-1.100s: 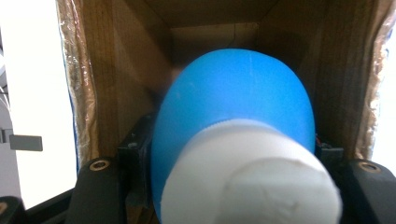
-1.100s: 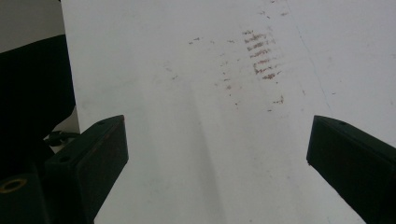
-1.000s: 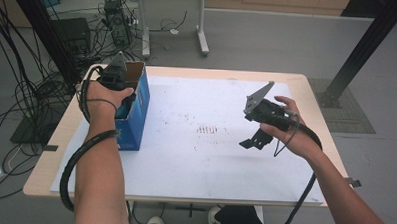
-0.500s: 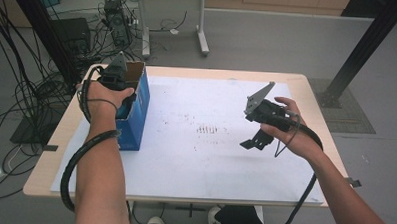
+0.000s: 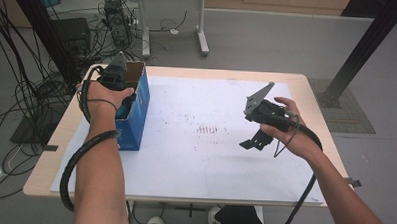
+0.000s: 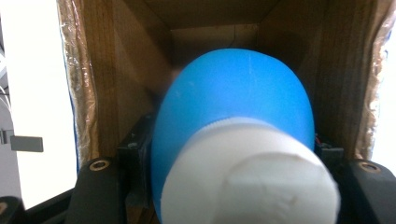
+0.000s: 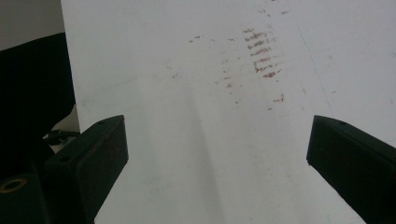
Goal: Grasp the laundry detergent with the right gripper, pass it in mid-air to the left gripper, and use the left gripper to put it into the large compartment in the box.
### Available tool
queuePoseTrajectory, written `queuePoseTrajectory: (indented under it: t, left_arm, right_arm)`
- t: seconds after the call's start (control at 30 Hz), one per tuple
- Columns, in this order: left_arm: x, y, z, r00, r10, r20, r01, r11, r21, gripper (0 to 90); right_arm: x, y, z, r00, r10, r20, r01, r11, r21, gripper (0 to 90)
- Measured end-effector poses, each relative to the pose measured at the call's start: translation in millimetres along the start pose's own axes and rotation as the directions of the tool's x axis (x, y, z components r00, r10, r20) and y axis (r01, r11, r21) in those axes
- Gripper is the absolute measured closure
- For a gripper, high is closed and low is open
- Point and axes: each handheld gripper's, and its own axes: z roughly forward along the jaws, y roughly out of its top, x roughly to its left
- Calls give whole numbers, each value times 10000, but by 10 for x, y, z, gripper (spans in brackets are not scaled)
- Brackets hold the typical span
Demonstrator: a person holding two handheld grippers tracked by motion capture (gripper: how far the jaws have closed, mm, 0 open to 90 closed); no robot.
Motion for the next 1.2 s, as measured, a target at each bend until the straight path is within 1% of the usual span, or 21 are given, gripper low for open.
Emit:
queuePoseTrajectory:
  t: [0.77, 0.93, 1.0, 1.07, 1.2]
  left_arm:
    - [-1, 1, -2, 10000, -65, -16, 65, 10000, 30, 358]
    - [12, 0, -8, 9999, -151, -2, 151, 9999, 9, 355]
    - [12, 1, -16, 9998, -196, -21, 196, 9998, -70, 350]
    - [7, 9, -40, 9998, -147, -137, 147, 9999, -42, 346]
    - [0, 11, -71, 9998, -47, -177, 46, 10000, -44, 349]
  right_arm:
    - [21, 13, 10, 10000, -66, -25, 66, 10000, 25, 56]
    - [22, 20, 7, 9999, -109, -11, 109, 9999, 59, 56]
    - [22, 19, 3, 9999, -112, -2, 112, 9999, 57, 56]
    - [21, 18, 2, 9999, -118, 5, 118, 9999, 68, 56]
    - [26, 27, -1, 9999, -140, 6, 140, 9999, 57, 56]
